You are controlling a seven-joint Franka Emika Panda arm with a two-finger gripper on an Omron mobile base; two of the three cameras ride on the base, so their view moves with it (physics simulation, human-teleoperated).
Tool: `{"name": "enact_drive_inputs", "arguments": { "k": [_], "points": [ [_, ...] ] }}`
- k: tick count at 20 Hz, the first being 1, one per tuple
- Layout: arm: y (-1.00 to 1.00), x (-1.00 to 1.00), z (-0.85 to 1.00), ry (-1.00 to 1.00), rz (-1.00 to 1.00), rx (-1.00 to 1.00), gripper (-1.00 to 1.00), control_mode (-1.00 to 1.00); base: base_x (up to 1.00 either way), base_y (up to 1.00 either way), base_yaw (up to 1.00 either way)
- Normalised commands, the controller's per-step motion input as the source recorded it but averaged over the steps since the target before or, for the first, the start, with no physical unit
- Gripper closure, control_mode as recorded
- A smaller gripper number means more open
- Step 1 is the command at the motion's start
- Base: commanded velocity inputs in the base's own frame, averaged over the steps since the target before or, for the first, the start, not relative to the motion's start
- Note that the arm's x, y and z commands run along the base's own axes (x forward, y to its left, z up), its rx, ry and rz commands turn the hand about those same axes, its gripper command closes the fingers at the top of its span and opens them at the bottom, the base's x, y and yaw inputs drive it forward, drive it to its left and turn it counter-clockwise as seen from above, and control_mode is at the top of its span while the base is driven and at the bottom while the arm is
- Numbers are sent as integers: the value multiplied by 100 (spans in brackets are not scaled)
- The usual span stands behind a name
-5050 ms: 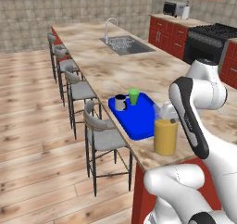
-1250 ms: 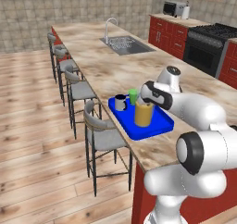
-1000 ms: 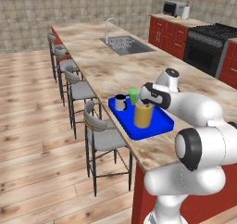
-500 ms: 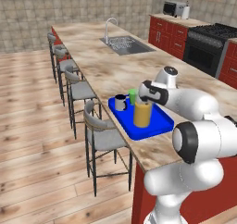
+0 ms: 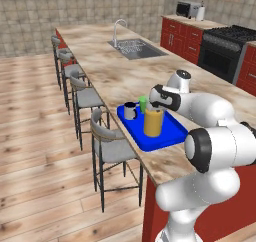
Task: There is a tray on the dining counter. Grab the cup, mug, and pitcher and place them on the tray. The pitcher may be placed next to the tray if it cannot fit the tray.
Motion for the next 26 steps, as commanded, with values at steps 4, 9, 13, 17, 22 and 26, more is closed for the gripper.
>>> {"name": "enact_drive_inputs", "arguments": {
  "k": [4, 9, 13, 17, 22, 26],
  "points": [
    [0, 0, 0, 0, 0, 0, 100, -100, 0, 0, 0],
    [0, 0, 0, 0, 0, 0, 100, -100, 0, 0, 0],
    [0, 0, 0, 0, 0, 0, -100, -100, 0, 0, 0],
    [0, 0, 0, 0, 0, 0, -100, -100, 0, 0, 0],
    [0, 0, 0, 0, 0, 0, -100, -100, 0, 0, 0],
    [0, 0, 0, 0, 0, 0, -100, -100, 0, 0, 0]
  ]
}}
